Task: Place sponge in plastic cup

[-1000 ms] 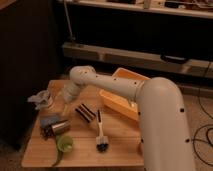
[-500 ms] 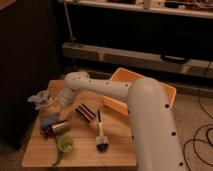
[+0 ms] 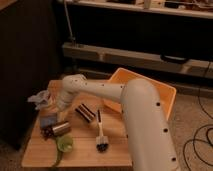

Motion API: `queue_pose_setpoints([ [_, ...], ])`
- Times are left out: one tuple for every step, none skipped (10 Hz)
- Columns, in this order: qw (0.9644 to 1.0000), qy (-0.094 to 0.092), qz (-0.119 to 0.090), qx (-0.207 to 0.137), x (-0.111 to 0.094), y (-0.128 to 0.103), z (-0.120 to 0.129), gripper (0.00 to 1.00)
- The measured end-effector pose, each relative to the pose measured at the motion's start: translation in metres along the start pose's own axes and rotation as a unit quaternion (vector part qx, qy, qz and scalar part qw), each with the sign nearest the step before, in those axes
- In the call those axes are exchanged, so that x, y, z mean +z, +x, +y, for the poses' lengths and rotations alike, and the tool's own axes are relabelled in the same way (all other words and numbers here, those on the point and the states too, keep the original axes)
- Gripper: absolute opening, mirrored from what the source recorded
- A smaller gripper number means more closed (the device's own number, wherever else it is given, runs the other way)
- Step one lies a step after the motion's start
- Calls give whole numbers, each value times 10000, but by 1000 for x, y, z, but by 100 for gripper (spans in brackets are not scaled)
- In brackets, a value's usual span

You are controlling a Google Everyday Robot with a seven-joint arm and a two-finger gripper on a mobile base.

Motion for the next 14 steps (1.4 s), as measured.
queue_pose_setpoints([
  [10000, -27, -13, 3, 2, -1, 1, 65],
  [10000, -77, -19, 23, 6, -1, 3, 65],
  [9999, -113, -19, 59, 9, -1, 3, 65],
  [9998, -151, -11, 96, 11, -1, 3, 65],
  [9997, -197, 9, 156, 14, 0, 2, 63],
  [9994, -259, 42, 232, 17, 0, 1, 55],
  [9991, -301, 67, 300, 19, 1, -1, 45],
  [9987, -355, 89, 361, 20, 2, -2, 37],
  [9981, -435, 118, 426, 22, 2, -3, 25],
  [9977, -492, 144, 454, 23, 1, -4, 14],
  [9975, -510, 158, 472, 23, 0, -4, 7],
  [9973, -498, 186, 514, 14, 0, -5, 0],
  [9973, -459, 205, 543, 5, 0, -5, 0],
  [9973, -397, 227, 577, -8, -1, -7, 0],
])
